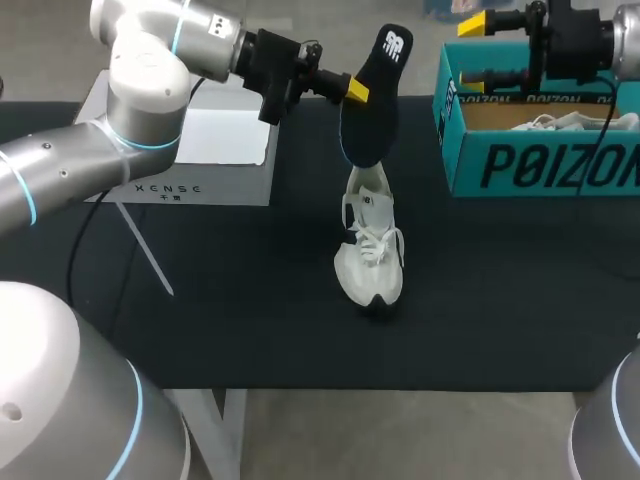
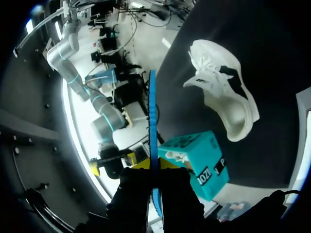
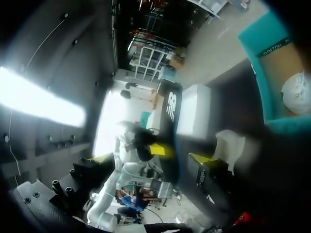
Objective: Take the shoe out of the shoebox, open the shoe tongue, remove and reinsert the insole, then place the shoe into the shoebox
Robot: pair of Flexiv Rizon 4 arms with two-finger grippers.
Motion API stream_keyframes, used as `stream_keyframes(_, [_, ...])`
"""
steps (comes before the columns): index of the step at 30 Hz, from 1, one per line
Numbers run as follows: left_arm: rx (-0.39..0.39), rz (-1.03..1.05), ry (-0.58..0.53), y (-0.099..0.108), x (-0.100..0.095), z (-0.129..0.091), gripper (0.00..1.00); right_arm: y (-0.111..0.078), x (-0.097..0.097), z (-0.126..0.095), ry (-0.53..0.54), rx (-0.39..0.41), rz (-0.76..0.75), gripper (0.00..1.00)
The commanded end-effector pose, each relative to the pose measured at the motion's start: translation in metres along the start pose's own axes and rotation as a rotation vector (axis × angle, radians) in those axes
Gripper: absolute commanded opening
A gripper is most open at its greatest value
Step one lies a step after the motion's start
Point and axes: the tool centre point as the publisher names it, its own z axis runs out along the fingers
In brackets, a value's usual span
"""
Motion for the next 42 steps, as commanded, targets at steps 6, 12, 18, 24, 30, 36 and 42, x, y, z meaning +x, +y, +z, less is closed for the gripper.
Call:
stream_keyframes(6, [-0.038,-0.078,-0.040,0.004,-0.005,-0.002,0.00,-0.010,0.002,0.000,-0.006,0.006,-0.002,1.00])
stream_keyframes(12, [-0.061,-0.496,-0.249,0.006,-0.019,-0.006,0.00,-0.012,0.004,0.003,0.005,0.004,-0.001,1.00])
stream_keyframes(18, [-0.041,-0.537,-0.238,0.003,-0.024,-0.006,0.00,-0.012,0.004,0.004,0.012,0.008,0.002,1.00])
stream_keyframes(24, [-0.041,-0.537,-0.238,0.003,-0.024,-0.006,0.00,-0.014,0.001,0.004,0.021,-0.010,0.006,1.00])
stream_keyframes(30, [-0.041,-0.537,-0.238,0.003,-0.024,-0.006,0.00,-0.016,-0.001,0.004,0.022,-0.015,0.010,1.00])
stream_keyframes(36, [-0.065,-1.084,-0.380,0.014,-0.030,-0.017,0.00,-0.018,-0.001,0.003,0.032,-0.019,0.009,1.00])
stream_keyframes(42, [-0.075,-1.253,-0.460,0.014,-0.037,-0.023,0.00,-0.020,-0.002,0.003,0.037,-0.023,0.013,1.00])
